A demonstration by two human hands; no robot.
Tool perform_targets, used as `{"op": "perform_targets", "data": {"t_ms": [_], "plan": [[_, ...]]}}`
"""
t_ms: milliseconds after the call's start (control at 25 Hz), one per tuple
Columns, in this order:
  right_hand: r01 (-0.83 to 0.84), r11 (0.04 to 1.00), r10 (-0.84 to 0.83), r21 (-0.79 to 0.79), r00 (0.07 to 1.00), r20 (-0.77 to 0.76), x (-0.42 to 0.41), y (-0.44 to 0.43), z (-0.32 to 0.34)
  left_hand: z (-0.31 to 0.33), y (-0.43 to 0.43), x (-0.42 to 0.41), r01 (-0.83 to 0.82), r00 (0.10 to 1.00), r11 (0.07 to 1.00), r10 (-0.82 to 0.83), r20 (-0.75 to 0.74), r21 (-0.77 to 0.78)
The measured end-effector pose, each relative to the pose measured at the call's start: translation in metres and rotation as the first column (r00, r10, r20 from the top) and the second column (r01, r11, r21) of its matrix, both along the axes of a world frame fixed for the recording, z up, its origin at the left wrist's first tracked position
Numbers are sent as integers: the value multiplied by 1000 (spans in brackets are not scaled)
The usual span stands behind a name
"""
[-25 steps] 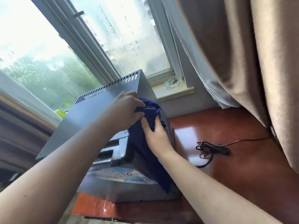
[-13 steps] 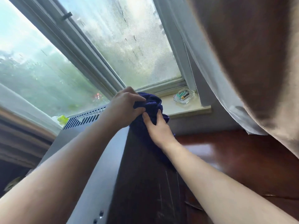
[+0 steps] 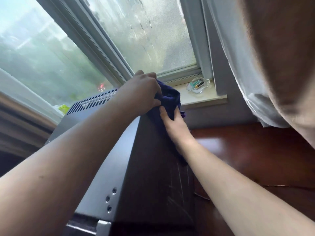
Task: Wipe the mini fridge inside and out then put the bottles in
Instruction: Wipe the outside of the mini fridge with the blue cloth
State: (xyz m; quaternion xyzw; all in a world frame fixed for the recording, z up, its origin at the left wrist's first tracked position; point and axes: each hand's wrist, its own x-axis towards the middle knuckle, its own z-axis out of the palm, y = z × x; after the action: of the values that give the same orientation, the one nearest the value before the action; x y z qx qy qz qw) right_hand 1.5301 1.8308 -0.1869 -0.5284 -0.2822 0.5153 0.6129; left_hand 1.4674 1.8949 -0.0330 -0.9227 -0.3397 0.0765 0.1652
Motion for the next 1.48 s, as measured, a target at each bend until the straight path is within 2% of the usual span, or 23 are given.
{"op": "perform_targets", "data": {"t_ms": [320, 480, 600, 760, 880, 1000, 1120, 1200, 1320, 1480], "plan": [[68, 997, -69, -20, 997, -32, -81, -129, -5, 4, -118, -71, 121, 992, 992, -122, -34, -34], [123, 992, -124, -17, 991, -56, -120, -189, -7, 0, -167, -106, 182, 983, 982, -181, 21, -44], [173, 984, -173, -32, 985, -13, -141, -220, -7, -1, -191, -126, 232, 972, 971, -229, 60, -51], [214, 975, -213, -54, 977, 8, -158, -238, -8, 1, -208, -142, 306, 951, 950, -304, 49, -62], [229, 971, -230, -72, 973, -15, -168, -245, -3, 7, -220, -144, 282, 959, 955, -279, 37, -95], [246, 969, -246, -5, 968, -54, -177, -250, 0, 13, -228, -152, 299, 954, 947, -296, 44, -117], [250, 968, -250, 29, 968, -18, -177, -249, -6, 16, -235, -158, 272, 961, 947, -258, 99, -172], [230, 973, -230, 5, 973, 5, -175, -247, -15, 13, -238, -154, 251, 968, 956, -247, 45, -155], [157, 985, -157, -65, 988, 2, -167, -242, -36, -3, -243, -137, 207, 966, 976, -215, -145, -70], [20, 979, 0, -201, 995, 99, -144, -233, -76, -35, -255, -102, 49, 953, 999, -50, -298, -11]]}}
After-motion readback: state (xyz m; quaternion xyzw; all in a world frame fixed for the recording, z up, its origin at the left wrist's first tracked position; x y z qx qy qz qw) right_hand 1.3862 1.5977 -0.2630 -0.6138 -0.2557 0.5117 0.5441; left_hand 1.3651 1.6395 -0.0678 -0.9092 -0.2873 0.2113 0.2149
